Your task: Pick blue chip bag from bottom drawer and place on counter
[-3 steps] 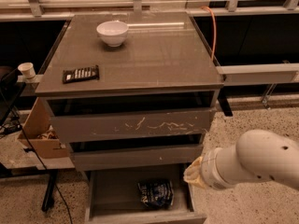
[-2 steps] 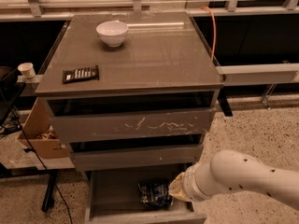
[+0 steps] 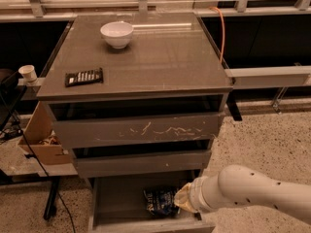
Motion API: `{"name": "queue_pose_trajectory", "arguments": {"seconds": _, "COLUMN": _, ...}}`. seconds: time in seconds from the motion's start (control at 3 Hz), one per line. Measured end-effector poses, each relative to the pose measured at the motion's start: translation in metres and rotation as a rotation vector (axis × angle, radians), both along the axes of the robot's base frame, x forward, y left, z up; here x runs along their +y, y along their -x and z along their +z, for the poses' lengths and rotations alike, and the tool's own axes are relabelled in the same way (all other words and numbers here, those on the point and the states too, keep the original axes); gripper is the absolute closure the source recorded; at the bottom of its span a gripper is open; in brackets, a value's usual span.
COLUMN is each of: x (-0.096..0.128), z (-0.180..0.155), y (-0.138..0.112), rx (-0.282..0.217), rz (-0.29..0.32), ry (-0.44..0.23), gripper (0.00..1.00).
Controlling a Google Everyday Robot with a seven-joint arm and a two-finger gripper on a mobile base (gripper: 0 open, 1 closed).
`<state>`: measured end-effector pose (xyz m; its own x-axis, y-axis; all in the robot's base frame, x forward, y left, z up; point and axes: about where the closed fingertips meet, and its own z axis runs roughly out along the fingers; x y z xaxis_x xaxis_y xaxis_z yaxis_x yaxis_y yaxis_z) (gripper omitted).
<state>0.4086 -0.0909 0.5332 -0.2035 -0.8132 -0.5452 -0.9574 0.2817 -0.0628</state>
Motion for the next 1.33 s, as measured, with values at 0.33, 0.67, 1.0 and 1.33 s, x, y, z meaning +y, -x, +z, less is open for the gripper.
{"name": "queue_pose_trajectory", "arguments": {"seconds": 0.33, "x": 0.001, "z": -0.038, "y": -0.012, "rx": -0.046, "rz": -0.013, "ry": -0.057, "gripper": 1.00}}
{"name": "queue_pose_trajectory", "arguments": {"seconds": 0.67, "x": 0.010, "z": -0.085, "y": -0.025, "rx": -0.069, "rz": 0.003, "ry": -0.108, "gripper": 1.00}}
{"name": "queue_pose_trajectory", "arguments": {"seconds": 1.0, "x": 0.028, "z": -0.140, "y": -0.040, "rx": -0.046, "rz": 0.040, "ry": -0.108, "gripper": 1.00}}
{"name": "queue_pose_trajectory", "arguments": {"seconds": 1.33, "x": 0.028, "z": -0.141, "y": -0.040, "rx": -0.046, "rz": 0.040, "ry": -0.108, "gripper": 1.00}}
